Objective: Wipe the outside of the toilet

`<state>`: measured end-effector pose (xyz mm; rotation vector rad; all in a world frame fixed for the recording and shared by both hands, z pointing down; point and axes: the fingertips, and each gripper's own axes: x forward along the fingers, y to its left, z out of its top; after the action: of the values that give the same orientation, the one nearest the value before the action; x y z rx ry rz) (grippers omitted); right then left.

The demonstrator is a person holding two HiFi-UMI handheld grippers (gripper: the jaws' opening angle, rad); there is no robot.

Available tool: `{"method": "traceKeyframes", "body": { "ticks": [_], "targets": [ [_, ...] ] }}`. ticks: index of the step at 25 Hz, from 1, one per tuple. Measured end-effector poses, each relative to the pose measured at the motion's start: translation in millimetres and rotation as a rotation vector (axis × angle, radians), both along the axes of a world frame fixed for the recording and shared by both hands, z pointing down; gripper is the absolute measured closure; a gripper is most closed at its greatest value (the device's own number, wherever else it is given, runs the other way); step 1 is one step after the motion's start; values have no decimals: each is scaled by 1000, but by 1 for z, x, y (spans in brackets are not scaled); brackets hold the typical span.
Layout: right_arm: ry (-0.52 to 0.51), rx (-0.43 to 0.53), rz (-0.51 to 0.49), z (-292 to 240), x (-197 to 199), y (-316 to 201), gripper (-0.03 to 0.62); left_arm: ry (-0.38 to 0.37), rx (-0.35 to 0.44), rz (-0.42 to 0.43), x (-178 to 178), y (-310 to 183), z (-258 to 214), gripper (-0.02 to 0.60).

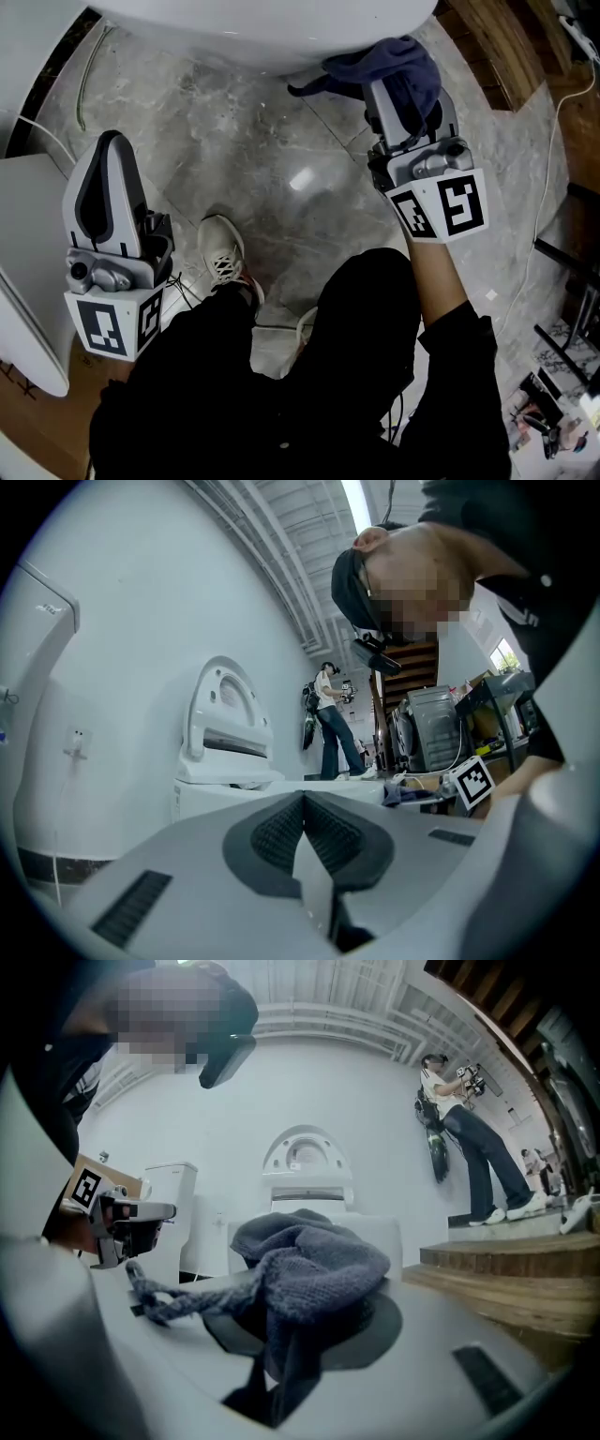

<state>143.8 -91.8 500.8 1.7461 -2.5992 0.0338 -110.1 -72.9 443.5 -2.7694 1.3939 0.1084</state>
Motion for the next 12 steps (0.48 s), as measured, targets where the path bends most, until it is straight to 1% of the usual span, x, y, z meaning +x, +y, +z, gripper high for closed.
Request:
{"method": "traceKeyframes", "body": {
  "ticks": [5,9,12],
  "targets": [
    [13,-10,-7,13,0,-3,488,2,-14,14,4,1,3,572],
    [16,-46,-24,32,-5,-5,488,3,-24,31,7,3,6,571],
    [45,-73,-49,51,-9,-9,488,5,-34,39,5,5,9,571]
  ]
}}
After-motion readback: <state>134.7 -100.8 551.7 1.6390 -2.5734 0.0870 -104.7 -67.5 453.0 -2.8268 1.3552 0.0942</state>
